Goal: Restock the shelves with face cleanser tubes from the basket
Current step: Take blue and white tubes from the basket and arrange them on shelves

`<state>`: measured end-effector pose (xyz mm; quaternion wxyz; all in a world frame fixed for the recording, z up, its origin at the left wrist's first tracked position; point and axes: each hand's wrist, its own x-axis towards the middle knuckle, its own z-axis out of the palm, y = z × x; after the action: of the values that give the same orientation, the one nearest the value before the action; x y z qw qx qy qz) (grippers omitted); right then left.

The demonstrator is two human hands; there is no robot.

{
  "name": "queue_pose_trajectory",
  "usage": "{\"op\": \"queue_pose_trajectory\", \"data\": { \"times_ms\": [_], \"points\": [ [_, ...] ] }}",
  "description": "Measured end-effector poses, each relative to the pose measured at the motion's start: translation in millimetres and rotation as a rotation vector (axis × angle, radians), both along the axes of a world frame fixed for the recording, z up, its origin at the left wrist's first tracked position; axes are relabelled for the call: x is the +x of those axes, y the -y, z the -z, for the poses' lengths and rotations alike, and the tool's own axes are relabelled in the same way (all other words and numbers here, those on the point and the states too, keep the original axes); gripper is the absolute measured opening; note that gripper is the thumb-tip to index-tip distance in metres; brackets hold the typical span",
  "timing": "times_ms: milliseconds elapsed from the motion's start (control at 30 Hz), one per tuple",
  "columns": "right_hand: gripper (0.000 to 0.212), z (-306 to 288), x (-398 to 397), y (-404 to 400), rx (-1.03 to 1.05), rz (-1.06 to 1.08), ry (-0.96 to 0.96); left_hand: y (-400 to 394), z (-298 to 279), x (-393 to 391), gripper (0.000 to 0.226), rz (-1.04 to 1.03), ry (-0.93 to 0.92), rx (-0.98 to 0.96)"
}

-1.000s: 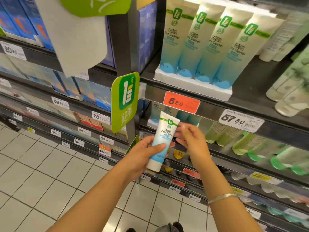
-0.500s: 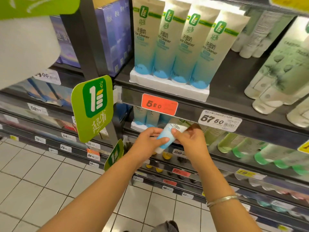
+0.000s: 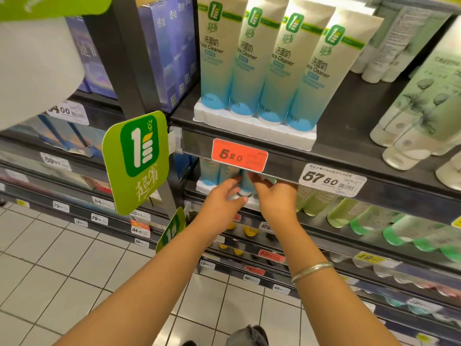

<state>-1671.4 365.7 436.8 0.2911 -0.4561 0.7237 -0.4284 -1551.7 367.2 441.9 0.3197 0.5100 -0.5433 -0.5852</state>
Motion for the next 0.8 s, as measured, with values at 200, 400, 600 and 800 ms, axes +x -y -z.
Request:
{"op": "queue_pose_trajectory", "data": {
  "times_ms": [200, 400, 600, 800],
  "points": [
    [0.024, -3, 9, 12, 0.103, 0.017, -0.118, -1, 0, 4, 0.047, 0.003, -0.011, 0.027],
    [0.037, -1, 12, 20, 0.275, 0.002, -0.222, 0, -4, 9, 0.053, 0.064, 0.050, 0.085],
    [0.028, 5, 15, 5, 0.091, 0.049, -0.060, 0, -6, 23, 0.034, 0.002, 0.029, 0.117],
    [0.005, 23, -3, -58, 0.157, 0.165, 0.204, -11, 1, 32, 0.020, 0.009, -0.027, 0.268]
  ]
}}
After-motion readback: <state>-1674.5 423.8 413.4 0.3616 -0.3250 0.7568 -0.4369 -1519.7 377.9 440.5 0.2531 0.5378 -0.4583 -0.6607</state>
